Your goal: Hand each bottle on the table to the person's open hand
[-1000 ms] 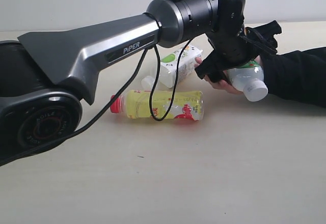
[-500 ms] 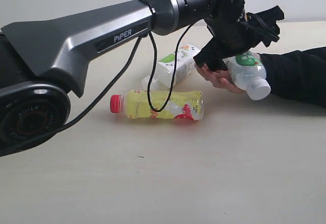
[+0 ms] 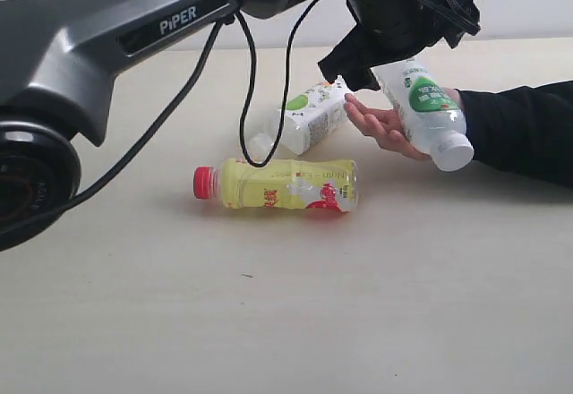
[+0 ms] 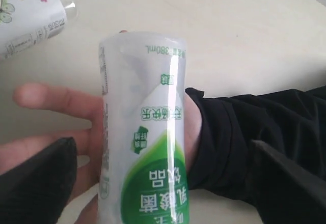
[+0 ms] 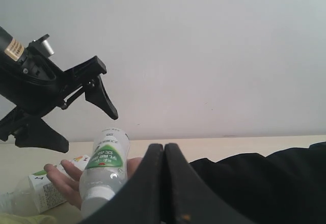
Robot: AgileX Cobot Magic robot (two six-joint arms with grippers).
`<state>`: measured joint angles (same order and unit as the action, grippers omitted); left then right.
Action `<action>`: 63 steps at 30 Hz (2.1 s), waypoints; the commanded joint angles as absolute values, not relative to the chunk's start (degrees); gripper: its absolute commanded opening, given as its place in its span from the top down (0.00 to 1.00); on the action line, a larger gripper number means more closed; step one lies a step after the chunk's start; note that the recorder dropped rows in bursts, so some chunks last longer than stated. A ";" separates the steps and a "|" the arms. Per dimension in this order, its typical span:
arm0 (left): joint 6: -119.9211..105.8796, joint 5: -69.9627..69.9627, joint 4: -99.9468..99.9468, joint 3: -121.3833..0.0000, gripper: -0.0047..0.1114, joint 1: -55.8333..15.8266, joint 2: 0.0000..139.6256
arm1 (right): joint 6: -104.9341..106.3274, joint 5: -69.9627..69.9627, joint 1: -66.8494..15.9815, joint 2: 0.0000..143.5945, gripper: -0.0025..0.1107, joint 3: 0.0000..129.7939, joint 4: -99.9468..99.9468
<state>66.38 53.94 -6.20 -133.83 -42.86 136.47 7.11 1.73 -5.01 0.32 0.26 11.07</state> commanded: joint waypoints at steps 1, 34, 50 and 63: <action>66.78 55.20 -6.93 -134.11 0.23 -42.59 133.94 | 7.30 0.91 -4.73 0.00 0.98 0.00 11.14; 26.46 69.96 -40.51 -133.50 0.95 -61.09 116.38 | 7.30 0.91 -4.73 0.00 0.98 0.00 11.14; 33.43 69.96 -25.64 -133.50 0.95 -62.09 112.06 | 7.30 0.91 -4.73 0.00 0.98 0.00 11.14; 37.35 69.96 -25.14 -126.94 0.95 -62.96 109.08 | 7.30 0.91 -4.73 0.00 0.98 0.00 11.14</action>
<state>34.64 70.19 -23.55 -130.80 -62.28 111.72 7.11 1.73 -5.01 0.32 0.26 11.07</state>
